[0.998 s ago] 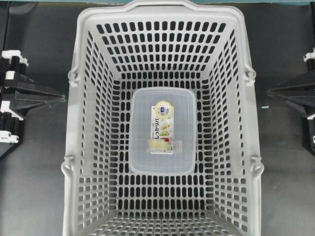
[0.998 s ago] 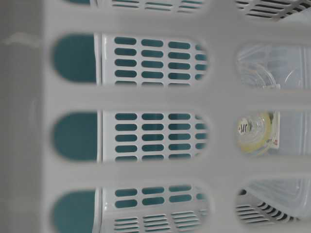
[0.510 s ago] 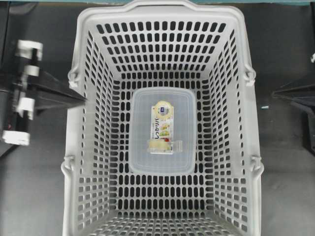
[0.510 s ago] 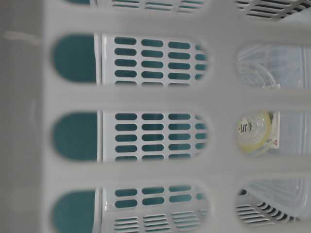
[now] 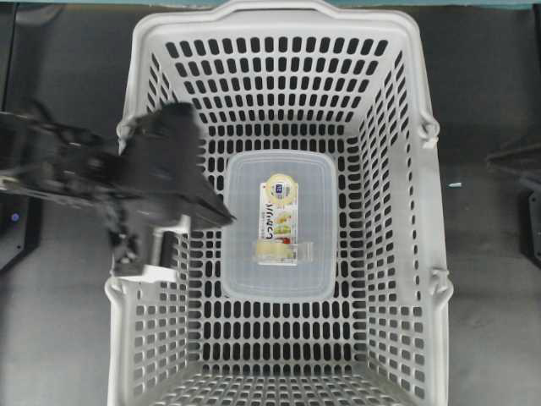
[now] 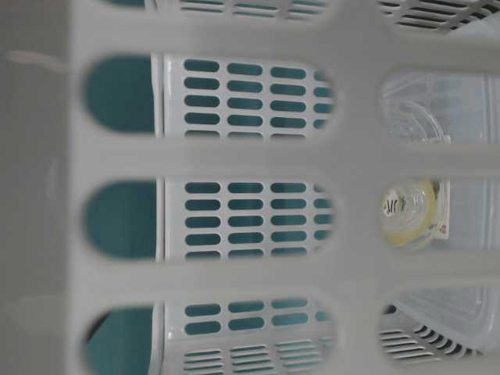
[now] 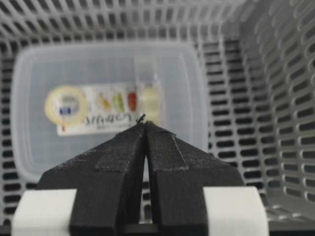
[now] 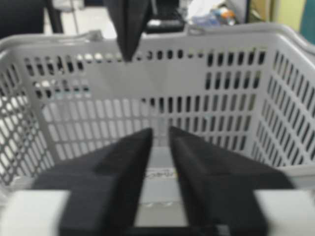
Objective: Pick up the tape dispenser from the shopping basket with the left arm.
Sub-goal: 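Move the left gripper over the basket toward the clear tape dispenser, then lower the left gripper and close it around the tape dispenser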
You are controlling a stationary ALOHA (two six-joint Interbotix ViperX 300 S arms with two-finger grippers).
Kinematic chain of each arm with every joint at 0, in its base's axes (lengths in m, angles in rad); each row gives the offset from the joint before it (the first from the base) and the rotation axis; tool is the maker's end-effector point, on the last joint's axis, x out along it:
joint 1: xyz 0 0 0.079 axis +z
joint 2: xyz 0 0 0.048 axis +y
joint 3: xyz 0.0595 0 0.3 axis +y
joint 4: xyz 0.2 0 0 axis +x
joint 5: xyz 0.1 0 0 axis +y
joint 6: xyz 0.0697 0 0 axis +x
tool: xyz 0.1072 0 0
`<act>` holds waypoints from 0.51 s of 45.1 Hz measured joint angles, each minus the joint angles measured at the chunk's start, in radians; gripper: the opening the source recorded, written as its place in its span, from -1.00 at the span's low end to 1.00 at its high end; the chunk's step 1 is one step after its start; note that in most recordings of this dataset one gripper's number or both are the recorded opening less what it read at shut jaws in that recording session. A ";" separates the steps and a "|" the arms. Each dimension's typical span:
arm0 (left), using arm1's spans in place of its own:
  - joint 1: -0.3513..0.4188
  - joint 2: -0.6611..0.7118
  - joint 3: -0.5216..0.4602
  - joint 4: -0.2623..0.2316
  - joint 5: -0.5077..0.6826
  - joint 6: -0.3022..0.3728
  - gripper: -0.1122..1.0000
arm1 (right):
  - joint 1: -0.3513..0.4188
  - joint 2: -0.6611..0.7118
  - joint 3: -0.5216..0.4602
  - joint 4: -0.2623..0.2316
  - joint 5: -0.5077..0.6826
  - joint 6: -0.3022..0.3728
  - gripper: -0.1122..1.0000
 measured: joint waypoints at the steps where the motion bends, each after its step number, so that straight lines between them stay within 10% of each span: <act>1: 0.000 0.014 -0.012 0.000 0.012 0.003 -0.79 | 0.000 0.000 0.002 0.002 0.000 0.000 -0.21; 11: 0.000 0.133 -0.084 0.000 0.069 -0.012 -0.25 | 0.000 -0.002 0.002 0.002 -0.003 0.000 0.47; 23: -0.003 0.224 -0.107 0.000 0.078 -0.069 0.82 | 0.000 -0.018 0.000 0.000 -0.011 0.000 0.47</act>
